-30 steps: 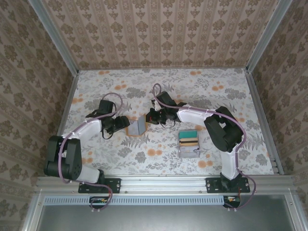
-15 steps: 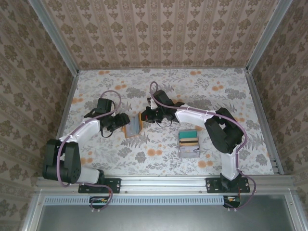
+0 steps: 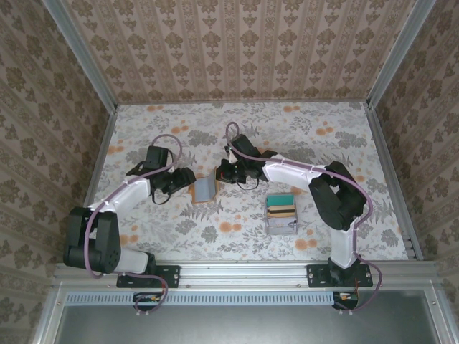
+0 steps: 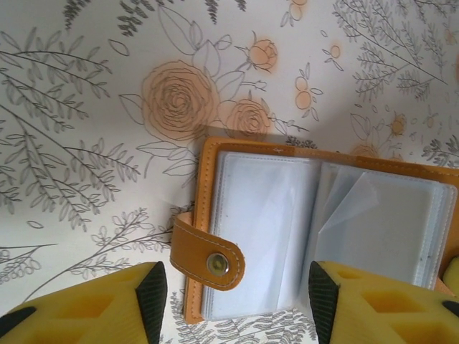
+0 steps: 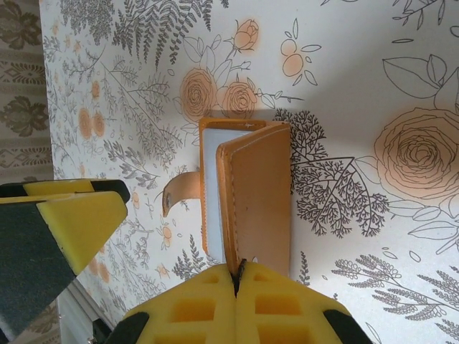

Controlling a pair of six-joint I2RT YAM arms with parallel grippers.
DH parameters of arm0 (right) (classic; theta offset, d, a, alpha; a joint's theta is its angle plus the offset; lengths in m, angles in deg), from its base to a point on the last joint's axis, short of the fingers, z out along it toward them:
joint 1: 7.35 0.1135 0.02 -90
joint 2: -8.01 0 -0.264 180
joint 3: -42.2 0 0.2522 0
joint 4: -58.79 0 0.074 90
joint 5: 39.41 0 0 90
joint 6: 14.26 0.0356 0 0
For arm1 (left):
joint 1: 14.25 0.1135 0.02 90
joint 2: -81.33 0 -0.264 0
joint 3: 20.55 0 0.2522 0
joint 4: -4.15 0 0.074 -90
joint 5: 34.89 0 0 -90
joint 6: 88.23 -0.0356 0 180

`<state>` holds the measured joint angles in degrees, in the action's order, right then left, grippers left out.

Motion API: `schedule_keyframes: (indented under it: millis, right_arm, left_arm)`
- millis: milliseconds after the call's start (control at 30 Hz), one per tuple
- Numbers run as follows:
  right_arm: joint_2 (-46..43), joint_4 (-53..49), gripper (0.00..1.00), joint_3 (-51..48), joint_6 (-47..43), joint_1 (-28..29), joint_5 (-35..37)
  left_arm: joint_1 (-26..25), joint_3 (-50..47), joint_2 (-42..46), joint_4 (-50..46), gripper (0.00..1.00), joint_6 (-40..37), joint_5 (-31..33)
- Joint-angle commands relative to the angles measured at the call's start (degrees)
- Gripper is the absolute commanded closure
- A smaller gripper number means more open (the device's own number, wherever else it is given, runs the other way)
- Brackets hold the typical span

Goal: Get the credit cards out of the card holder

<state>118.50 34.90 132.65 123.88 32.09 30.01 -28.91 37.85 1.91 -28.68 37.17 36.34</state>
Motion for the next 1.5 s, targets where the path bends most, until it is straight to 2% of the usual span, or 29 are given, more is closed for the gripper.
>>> schedule_keyframes:
  millis: [0, 167, 300, 367, 433, 500, 700, 867, 1000, 1133, 1167, 1300, 1367, 1467]
  right_arm:
    - [-3.09, -1.07, 1.00, 0.24, -0.15, -0.07, 1.43]
    - [-3.46, -1.10, 1.00, 1.25, 1.03, 0.09, 0.41]
    - [-0.96, -20.01, 1.00, 11.21, -1.06, 1.25, 10.63]
    - [0.23, -24.40, 1.00, 14.16, -2.25, 1.40, 11.09]
    - [0.91, -24.36, 1.00, 15.46, -2.35, 1.68, 10.02]
    - [1.13, -21.09, 1.00, 15.05, -1.27, 1.78, 7.57]
    - [3.39, -20.98, 1.00, 15.62, -0.68, 1.98, 6.38]
    - [1.28, -14.24, 0.99, 8.64, -0.44, 0.61, 5.65]
    - [0.17, -11.45, 0.90, 2.91, -1.25, -1.08, 5.24]
    - [-0.07, -11.59, 0.67, 0.29, -2.90, -2.28, 5.34]
    - [-0.34, -11.87, 0.65, 0.20, -3.39, -2.43, 5.74]
    - [-1.51, -13.18, 0.62, 0.64, -4.69, -2.78, 8.36]
    - [-1.86, -13.92, 0.62, 1.42, -5.52, -2.79, 9.37]
    - [-1.94, -15.53, 0.62, 3.47, -7.40, -2.33, 10.23]
  left_arm:
    - [-0.95, 0.25, -0.45, 1.15, 0.46, 1.17, -1.36]
    - [-2.03, 0.36, -2.27, 1.79, 0.62, 1.25, -1.47]
    - [-2.71, -0.07, -3.94, 2.52, 0.70, 1.49, -1.94]
    - [-3.06, -0.09, -4.13, 2.94, 0.72, 1.65, -1.73]
    - [-3.19, -0.04, -4.16, 2.99, 0.74, 1.77, -1.71]
    - [-3.19, 0.17, -4.07, 2.84, 0.75, 1.61, -1.63]
    - [-3.19, 0.42, -3.52, 1.88, 0.75, 1.17, -1.37]
    - [-3.19, 0.62, -3.28, 1.69, 0.75, 1.34, -1.36]
    - [-3.19, 0.80, -3.29, 2.45, 0.75, 1.64, -2.01]
    - [-3.27, 0.88, -3.64, 3.35, 0.75, 2.50, -2.57]
    - [-3.36, 0.93, -3.72, 3.52, 0.75, 2.73, -2.57]
    - [-3.62, 1.22, -4.09, 3.50, 0.72, 3.21, -2.51]
    - [-3.71, 1.94, -4.71, 2.73, 0.64, 3.26, -2.53]
    - [-3.97, 2.42, -5.24, 2.48, 0.61, 3.48, -2.59]
